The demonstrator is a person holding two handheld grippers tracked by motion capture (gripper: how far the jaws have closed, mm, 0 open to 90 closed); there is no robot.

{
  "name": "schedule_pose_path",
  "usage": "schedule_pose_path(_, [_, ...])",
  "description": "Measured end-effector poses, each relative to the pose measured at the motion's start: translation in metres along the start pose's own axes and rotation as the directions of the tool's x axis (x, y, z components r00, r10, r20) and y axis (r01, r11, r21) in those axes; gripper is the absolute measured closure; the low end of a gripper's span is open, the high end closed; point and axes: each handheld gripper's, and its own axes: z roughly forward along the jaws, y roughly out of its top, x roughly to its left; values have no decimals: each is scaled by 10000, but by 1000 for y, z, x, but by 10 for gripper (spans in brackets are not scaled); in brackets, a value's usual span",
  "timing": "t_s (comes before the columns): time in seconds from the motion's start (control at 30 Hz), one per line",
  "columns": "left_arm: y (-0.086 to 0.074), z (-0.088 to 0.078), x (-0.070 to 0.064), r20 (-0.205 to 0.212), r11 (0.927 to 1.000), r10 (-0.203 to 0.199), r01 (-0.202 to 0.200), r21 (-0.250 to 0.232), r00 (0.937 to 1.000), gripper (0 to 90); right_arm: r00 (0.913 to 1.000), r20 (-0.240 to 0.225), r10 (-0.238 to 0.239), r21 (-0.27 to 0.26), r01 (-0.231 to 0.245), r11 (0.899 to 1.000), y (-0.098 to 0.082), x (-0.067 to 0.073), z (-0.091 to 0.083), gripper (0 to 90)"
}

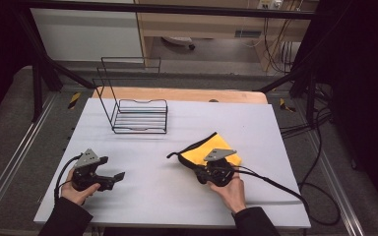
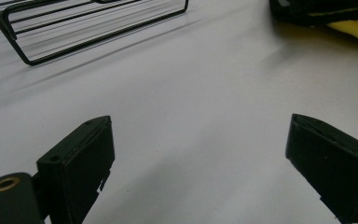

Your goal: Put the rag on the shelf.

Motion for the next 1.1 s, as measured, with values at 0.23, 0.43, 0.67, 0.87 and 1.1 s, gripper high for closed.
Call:
schedule_pose_path(0.23, [1,-2,1,-33,10000,-66,66,-20,10000,78,9973,-618,-386,116,393,9992,5,27,15,799])
schedule_pose_path(0.43, [2,-2,0,-39,10000,-66,66,-29,10000,76,9872,-1489,-573,69,590,9982,5,46,18,793])
schedule_pose_path(0.67, [4,-2,-3,15,10000,-41,41,-26,10000,74,9823,-1831,-384,279,443,9986,1,50,25,683])
schedule_pose_path(0.87, [9,-2,-8,56,9999,-136,136,-44,9999,73,9844,-1737,-291,-275,247,9993,9,46,9,483])
schedule_pose_path(1.1, [23,4,-18,172,9999,-133,132,45,9998,93,9996,-267,25,-833,-47,9965,9,18,-13,271])
